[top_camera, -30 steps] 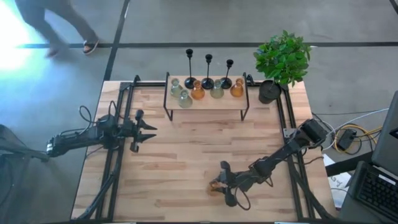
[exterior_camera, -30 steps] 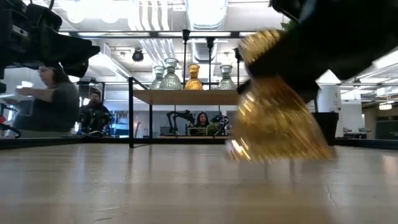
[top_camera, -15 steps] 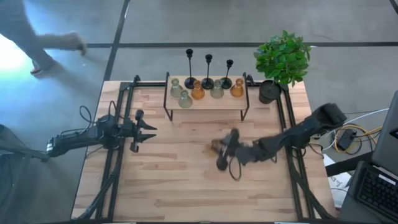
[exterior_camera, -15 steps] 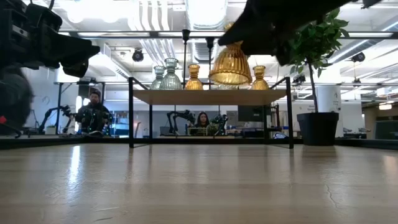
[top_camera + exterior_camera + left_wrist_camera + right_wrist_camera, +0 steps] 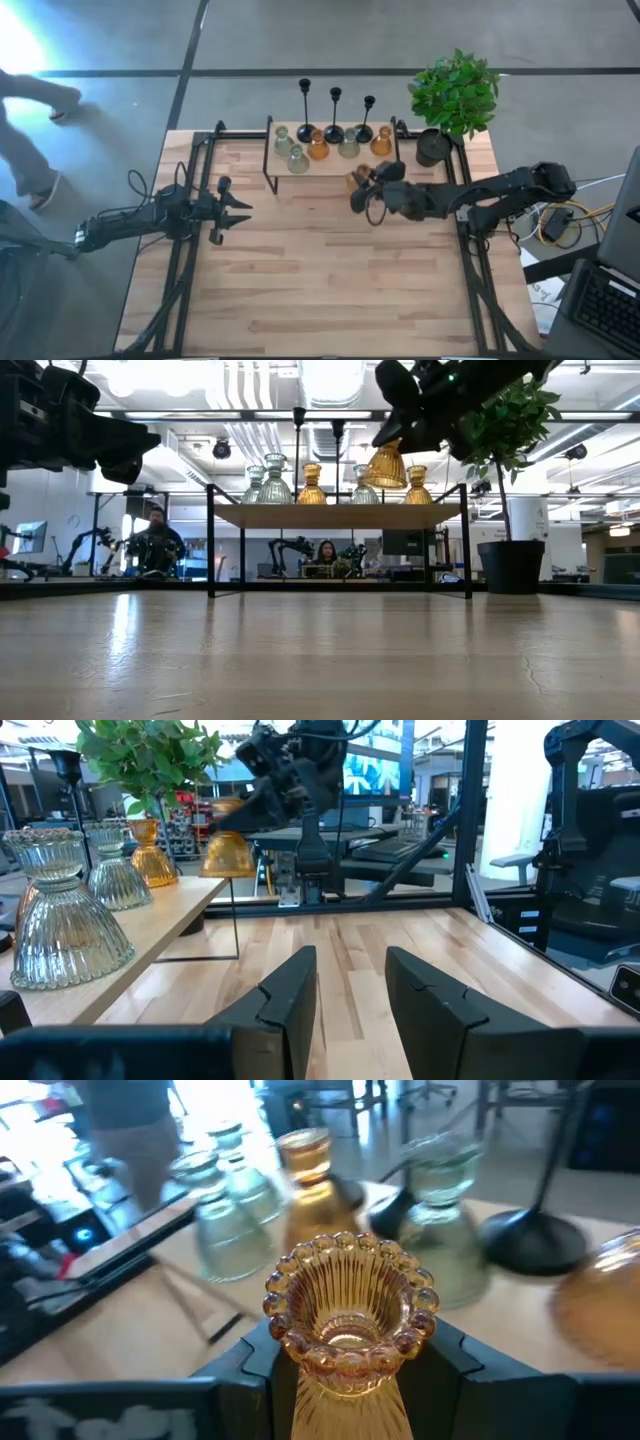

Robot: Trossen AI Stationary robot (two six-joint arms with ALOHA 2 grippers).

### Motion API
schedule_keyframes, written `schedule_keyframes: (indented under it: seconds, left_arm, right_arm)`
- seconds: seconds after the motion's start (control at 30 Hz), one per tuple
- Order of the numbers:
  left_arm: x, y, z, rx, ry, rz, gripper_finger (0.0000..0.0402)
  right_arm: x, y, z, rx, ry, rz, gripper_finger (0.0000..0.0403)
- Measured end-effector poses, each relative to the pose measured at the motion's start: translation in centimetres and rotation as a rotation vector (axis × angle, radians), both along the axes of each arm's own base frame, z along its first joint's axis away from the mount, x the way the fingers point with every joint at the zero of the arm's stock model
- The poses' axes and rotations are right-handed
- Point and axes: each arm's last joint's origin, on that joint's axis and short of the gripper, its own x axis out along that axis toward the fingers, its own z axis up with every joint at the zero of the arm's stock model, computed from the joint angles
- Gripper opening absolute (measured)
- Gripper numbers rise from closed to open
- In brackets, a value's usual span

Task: Pick & Place candle stick holders
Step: Put the yellow candle holder on the shelf

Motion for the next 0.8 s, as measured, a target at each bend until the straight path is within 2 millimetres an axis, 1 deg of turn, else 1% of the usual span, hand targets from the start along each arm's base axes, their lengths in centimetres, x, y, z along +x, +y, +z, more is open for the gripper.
schedule_keyframes:
  seconds: [0.1, 0.33, 0.5, 0.8]
  left_arm:
    - [0.0, 0.0, 0.0, 0.000, 0.000, 0.000, 0.0126]
    - [0.0, 0.0, 0.0, 0.000, 0.000, 0.000, 0.0126]
    - [0.0, 0.0, 0.0, 0.000, 0.000, 0.000, 0.0126]
    - [0.0, 0.0, 0.0, 0.000, 0.000, 0.000, 0.0126]
  right_arm:
    - [-0.5, -0.9, 0.2, 0.000, 0.024, -0.031, 0.0122]
    - [-1.1, -2.2, 0.4, -0.012, 0.060, -0.064, 0.0122]
    - [-0.9, -3.5, 0.0, 0.005, 0.092, -0.042, 0.0122]
    - [-0.7, -5.2, -0.8, 0.008, 0.126, -0.092, 0.0122]
